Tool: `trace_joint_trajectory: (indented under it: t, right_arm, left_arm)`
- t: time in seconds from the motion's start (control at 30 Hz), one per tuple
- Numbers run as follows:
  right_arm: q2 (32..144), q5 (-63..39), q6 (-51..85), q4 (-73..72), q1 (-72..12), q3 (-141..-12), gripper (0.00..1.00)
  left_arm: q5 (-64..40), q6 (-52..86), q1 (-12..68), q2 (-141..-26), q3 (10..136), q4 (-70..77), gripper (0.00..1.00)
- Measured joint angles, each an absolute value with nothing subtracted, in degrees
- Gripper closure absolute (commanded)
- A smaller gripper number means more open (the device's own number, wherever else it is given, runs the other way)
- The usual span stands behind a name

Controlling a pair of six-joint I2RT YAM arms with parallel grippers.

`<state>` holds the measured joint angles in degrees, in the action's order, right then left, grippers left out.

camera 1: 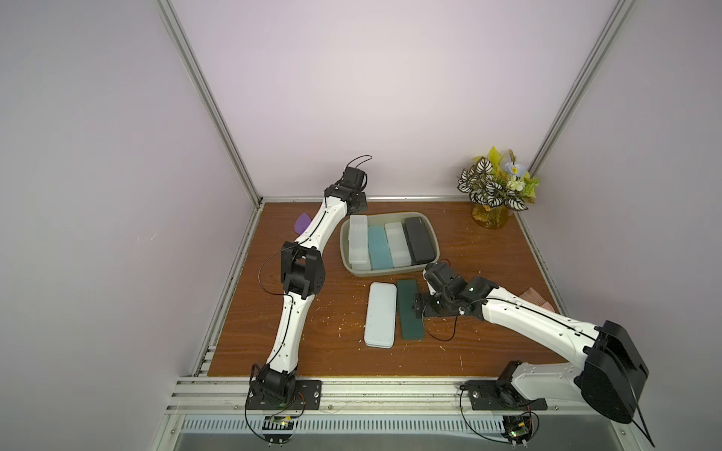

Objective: Put the pencil case into the storage box
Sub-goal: Adjust the pencil case in the storage box.

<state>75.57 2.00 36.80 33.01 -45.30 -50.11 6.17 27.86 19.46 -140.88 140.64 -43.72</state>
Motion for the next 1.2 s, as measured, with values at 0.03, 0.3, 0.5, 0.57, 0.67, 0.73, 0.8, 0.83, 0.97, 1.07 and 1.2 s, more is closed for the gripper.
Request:
trace_joint_trajectory:
  t: [0.03, 0.3, 0.5, 0.57, 0.67, 0.73, 0.8, 0.83, 0.97, 1.07, 1.2]
  right_arm:
    - [76.1, 1.9, 36.6, 32.9, -45.3, -50.1, 0.09]
    - [78.3, 1.1, 35.5, 31.9, -45.3, -50.1, 0.08]
    - [78.8, 1.1, 35.3, 31.7, -45.3, -50.1, 0.08]
    - [78.8, 1.1, 35.3, 31.7, -45.3, -50.1, 0.08]
    - [78.7, 1.1, 35.3, 31.7, -45.3, -50.1, 0.08]
    - [78.5, 1.1, 35.3, 31.7, -45.3, -50.1, 0.08]
    - [77.9, 1.1, 35.3, 31.7, -45.3, -50.1, 0.09]
    - [77.7, 1.1, 35.3, 31.7, -45.3, -50.0, 0.09]
    - [77.1, 1.1, 35.4, 31.7, -45.3, -50.0, 0.09]
    - [76.7, 1.1, 35.4, 31.8, -45.3, -49.9, 0.07]
    - [76.4, 1.1, 35.9, 31.7, -45.3, -49.7, 0.05]
  left_arm:
    - [6.0, 27.9, 19.5, -141.3, 141.2, -43.4, 1.00]
    - [3.4, 29.0, 18.9, -142.4, 142.7, -40.3, 1.00]
    - [2.1, 29.0, 18.7, -144.0, 139.6, -39.8, 1.00]
    - [1.7, 29.0, 18.7, -144.4, 138.3, -39.7, 1.00]
    - [1.5, 28.9, 18.7, -144.4, 136.0, -39.2, 1.00]
    - [1.5, 28.8, 18.7, -143.5, 134.4, -38.3, 1.00]
    - [1.5, 28.6, 18.7, -141.9, 131.9, -37.9, 1.00]
    - [1.6, 28.6, 18.7, -141.3, 130.6, -38.0, 1.00]
    - [2.2, 28.3, 18.9, -138.4, 125.3, -38.0, 0.97]
    - [3.2, 27.9, 19.2, -135.0, 122.0, -38.4, 0.76]
    - [5.1, 27.7, 19.7, -127.5, 118.0, -38.8, 0.47]
